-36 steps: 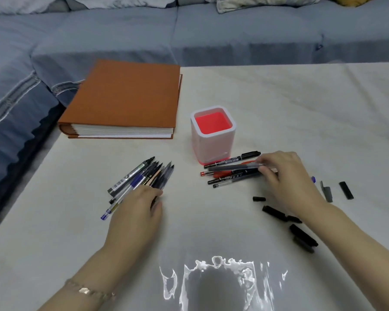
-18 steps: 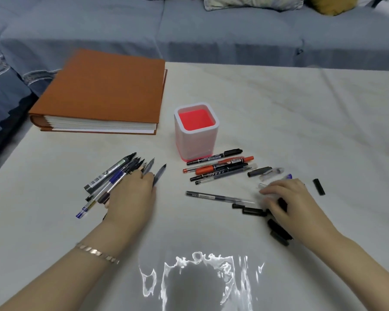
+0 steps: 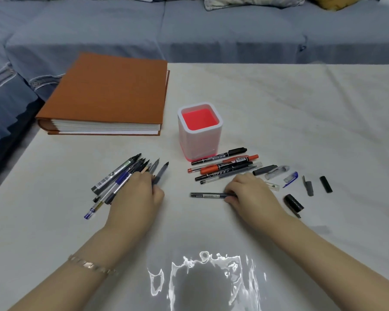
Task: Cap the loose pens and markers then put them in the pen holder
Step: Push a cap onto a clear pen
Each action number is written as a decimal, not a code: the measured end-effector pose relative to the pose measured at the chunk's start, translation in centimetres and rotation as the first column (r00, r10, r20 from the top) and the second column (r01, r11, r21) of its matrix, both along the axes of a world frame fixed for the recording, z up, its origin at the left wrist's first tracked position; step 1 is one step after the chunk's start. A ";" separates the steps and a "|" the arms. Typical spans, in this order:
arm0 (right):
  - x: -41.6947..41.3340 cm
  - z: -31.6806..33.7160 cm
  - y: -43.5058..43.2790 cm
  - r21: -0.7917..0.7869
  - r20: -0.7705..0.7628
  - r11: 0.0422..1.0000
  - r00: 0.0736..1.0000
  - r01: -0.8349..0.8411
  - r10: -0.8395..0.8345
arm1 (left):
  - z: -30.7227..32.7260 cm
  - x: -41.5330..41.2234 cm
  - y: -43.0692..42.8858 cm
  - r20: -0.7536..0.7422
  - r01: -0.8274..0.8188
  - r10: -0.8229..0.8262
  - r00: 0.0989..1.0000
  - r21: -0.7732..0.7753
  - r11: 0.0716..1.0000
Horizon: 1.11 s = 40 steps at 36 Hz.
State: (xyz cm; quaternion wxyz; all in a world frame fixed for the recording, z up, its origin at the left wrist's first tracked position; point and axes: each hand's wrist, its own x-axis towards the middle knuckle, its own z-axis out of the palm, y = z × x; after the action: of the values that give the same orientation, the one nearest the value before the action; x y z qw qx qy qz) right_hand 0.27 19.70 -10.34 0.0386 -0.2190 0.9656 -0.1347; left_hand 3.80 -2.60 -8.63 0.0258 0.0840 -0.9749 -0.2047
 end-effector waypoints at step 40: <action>4.0 2.5 13.8 -0.139 0.243 0.933 0.925 0.332 -0.293 | 2.1 1.9 7.5 0.042 0.237 -0.283 0.958 0.440 0.867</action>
State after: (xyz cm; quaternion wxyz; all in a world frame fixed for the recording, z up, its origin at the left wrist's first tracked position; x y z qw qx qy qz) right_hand 4.25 33.50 -7.85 0.1026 -0.0483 0.9622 -0.2477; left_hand 5.72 4.91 -6.49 -0.0725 -0.0338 -0.9079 -0.4114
